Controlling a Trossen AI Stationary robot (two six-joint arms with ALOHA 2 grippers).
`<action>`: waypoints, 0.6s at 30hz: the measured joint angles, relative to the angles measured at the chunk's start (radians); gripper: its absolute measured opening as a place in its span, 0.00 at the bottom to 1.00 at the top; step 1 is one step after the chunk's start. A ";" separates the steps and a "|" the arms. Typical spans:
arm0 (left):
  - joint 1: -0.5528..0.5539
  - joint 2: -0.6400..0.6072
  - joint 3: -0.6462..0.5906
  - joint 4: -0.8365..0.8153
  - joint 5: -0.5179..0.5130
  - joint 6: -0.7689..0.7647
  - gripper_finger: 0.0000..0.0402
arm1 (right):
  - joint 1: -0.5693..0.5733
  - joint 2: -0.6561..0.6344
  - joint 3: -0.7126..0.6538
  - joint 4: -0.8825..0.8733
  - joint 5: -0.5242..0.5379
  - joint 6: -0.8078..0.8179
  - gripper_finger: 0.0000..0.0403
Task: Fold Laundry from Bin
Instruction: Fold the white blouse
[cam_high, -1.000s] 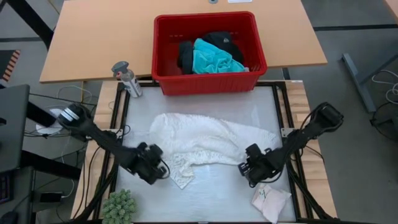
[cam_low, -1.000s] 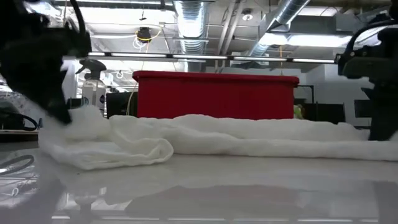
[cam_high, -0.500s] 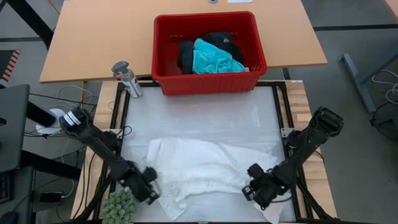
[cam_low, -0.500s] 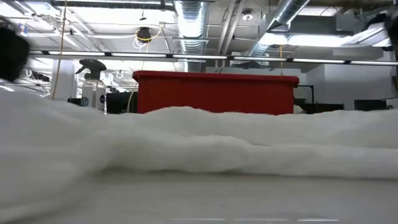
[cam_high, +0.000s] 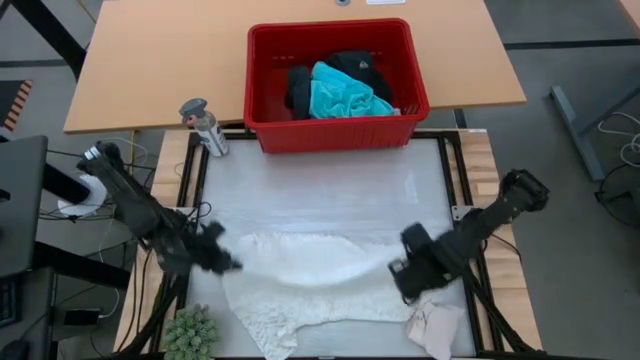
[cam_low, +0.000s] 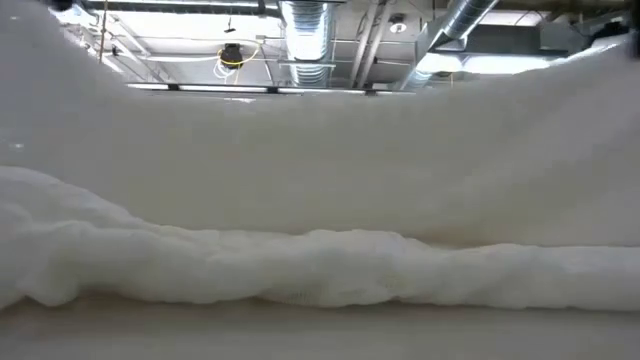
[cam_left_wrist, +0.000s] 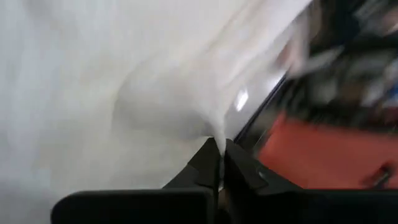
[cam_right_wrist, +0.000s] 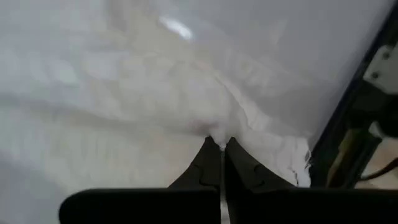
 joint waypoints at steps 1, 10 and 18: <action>0.021 -0.032 0.000 -0.012 -0.066 0.025 0.00 | -0.037 -0.005 -0.015 0.000 0.023 -0.015 0.06; 0.286 -0.162 0.000 -0.025 -0.340 0.336 0.00 | -0.359 -0.001 -0.069 -0.004 0.239 -0.151 0.06; 0.509 -0.094 0.000 -0.024 -0.352 0.535 0.00 | -0.651 0.000 -0.107 -0.003 0.394 -0.337 0.06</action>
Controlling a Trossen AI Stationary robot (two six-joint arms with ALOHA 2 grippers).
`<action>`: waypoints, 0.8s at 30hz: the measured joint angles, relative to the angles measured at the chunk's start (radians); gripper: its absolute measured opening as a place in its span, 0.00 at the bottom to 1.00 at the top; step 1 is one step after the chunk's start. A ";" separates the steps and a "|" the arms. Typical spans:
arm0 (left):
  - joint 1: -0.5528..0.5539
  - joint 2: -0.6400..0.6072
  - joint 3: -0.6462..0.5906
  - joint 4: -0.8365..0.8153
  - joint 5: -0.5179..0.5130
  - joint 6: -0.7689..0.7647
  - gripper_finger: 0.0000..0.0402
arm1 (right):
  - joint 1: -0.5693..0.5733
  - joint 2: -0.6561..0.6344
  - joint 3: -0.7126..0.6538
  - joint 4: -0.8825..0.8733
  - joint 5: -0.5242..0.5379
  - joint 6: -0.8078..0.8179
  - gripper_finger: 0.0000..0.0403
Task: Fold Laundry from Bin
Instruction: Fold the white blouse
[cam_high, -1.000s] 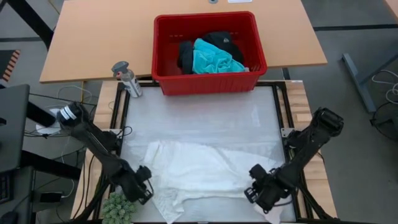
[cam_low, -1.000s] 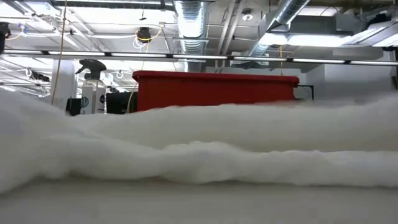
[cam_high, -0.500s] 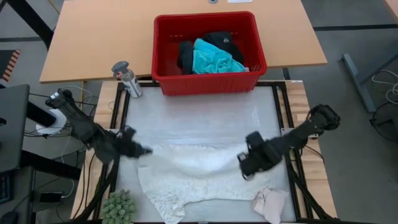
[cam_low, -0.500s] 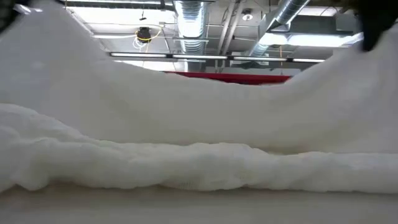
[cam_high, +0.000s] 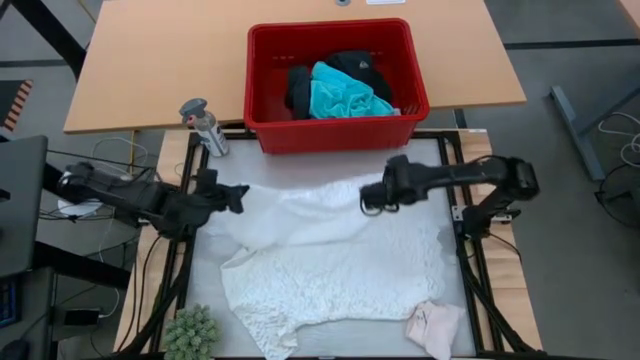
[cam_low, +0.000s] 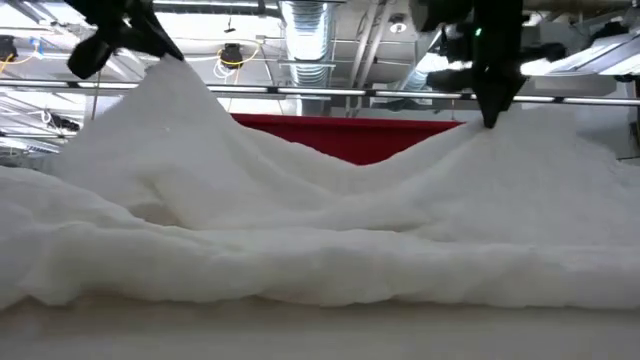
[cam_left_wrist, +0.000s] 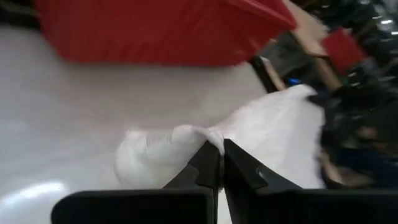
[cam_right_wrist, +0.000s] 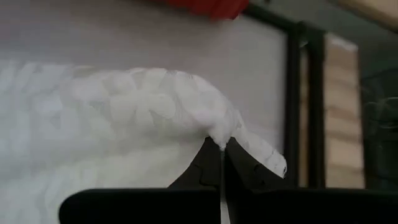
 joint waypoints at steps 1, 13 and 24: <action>0.027 0.016 0.000 0.000 -0.002 0.029 0.00 | -0.031 0.000 -0.007 0.002 0.006 -0.017 0.06; 0.210 0.242 0.000 0.050 0.016 0.332 0.00 | -0.155 0.000 -0.223 0.189 -0.063 -0.142 0.06; 0.139 0.214 0.000 0.229 -0.021 0.483 0.00 | 0.011 -0.004 -0.261 0.154 -0.039 -0.001 0.07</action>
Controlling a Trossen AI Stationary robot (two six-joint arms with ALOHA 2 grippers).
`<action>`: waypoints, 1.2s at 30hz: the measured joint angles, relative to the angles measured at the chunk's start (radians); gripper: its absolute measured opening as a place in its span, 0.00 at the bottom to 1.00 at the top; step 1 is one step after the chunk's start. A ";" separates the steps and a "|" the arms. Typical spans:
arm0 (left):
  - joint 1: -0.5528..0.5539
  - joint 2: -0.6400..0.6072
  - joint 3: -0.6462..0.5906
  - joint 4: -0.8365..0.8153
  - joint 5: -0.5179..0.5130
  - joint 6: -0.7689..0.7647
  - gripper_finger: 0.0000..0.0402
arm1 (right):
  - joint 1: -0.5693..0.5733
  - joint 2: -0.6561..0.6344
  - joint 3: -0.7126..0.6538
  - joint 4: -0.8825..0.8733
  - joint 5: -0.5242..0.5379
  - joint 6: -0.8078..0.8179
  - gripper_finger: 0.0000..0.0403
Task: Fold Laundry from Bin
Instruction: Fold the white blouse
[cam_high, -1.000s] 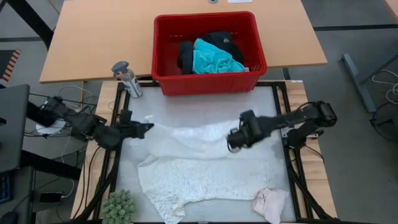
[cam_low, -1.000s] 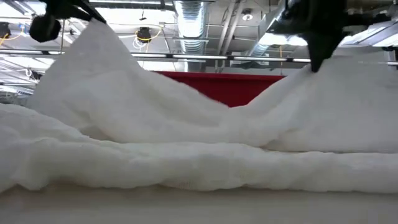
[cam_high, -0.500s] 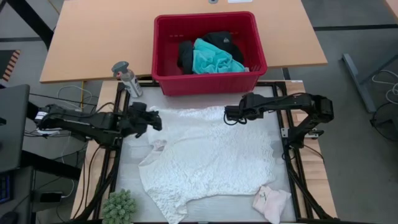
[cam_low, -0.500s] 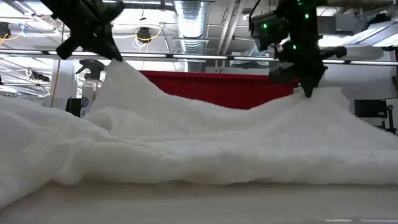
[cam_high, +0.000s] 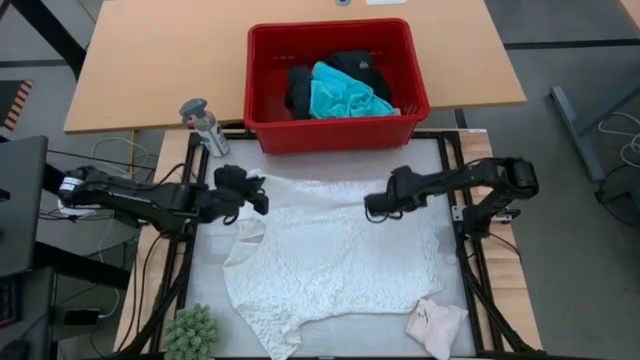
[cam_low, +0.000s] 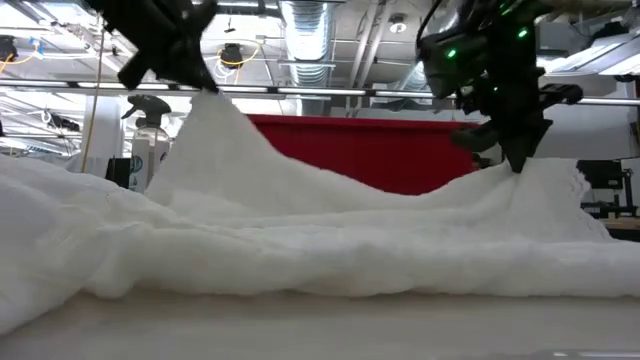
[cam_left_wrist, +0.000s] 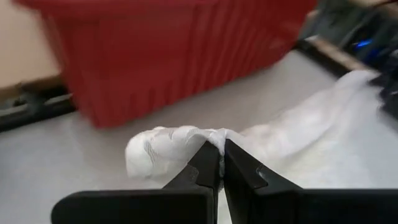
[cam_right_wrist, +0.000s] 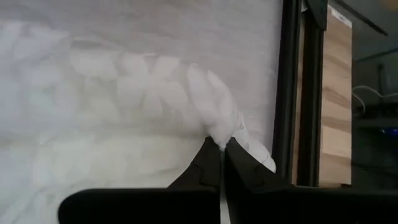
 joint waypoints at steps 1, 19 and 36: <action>-0.017 -0.017 0.000 0.009 -0.029 0.025 0.00 | 0.021 -0.001 0.000 -0.005 0.017 0.028 0.07; -0.046 -0.044 0.002 -0.114 -0.118 -0.036 0.00 | -0.112 -0.001 0.000 0.028 0.100 -0.003 0.16; -0.016 0.057 0.001 -0.195 -0.105 -0.097 0.00 | -0.350 -0.001 0.000 0.243 0.002 -0.692 0.63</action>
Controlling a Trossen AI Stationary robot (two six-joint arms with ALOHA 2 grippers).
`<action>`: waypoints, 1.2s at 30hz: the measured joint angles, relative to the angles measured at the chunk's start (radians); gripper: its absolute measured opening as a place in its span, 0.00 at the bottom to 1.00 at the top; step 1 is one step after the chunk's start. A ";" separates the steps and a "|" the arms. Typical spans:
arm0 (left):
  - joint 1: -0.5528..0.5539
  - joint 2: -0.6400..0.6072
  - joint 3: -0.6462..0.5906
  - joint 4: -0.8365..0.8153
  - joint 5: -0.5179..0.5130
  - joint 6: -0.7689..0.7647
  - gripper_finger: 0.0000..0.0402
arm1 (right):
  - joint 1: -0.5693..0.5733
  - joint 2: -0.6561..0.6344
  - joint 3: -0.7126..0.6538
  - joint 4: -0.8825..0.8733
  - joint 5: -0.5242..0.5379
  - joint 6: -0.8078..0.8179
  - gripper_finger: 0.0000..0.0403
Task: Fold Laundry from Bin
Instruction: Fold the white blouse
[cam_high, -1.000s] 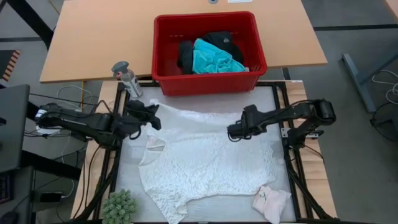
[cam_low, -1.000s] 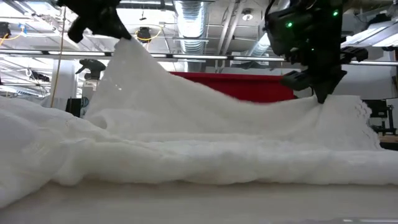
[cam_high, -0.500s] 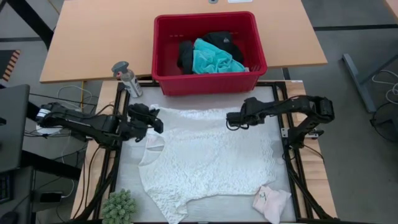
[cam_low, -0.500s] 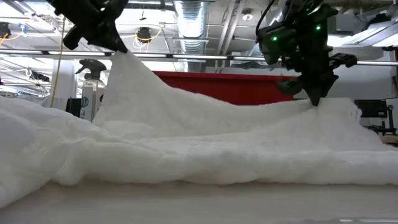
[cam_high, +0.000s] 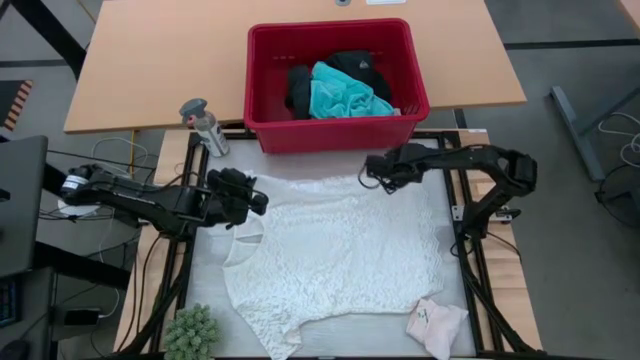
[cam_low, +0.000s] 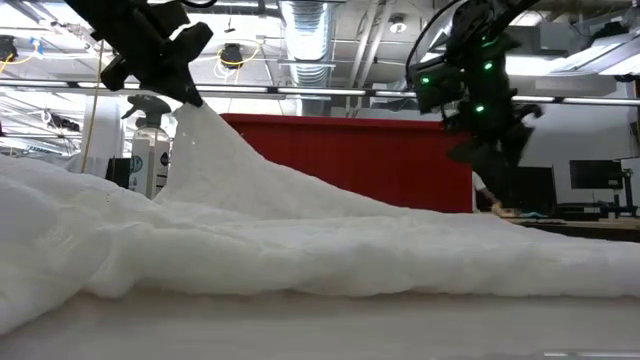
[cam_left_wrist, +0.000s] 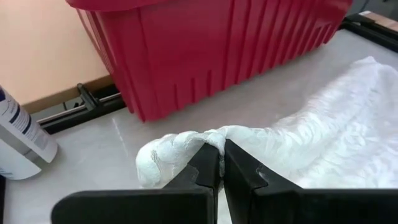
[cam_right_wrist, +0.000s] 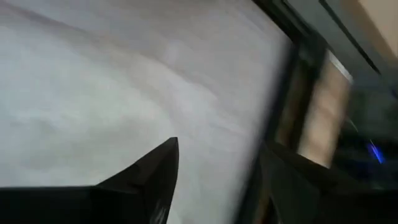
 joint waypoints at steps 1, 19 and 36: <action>0.003 0.000 0.000 0.000 0.000 0.000 0.00 | -0.021 0.000 0.000 0.060 -0.023 -0.071 0.63; 0.008 0.000 0.000 -0.003 0.041 -0.001 0.00 | -0.454 -0.001 -0.063 0.295 -0.367 -0.959 0.63; 0.008 0.000 0.000 -0.003 0.018 -0.017 0.00 | -0.476 0.024 -0.169 0.516 -0.480 -1.080 0.63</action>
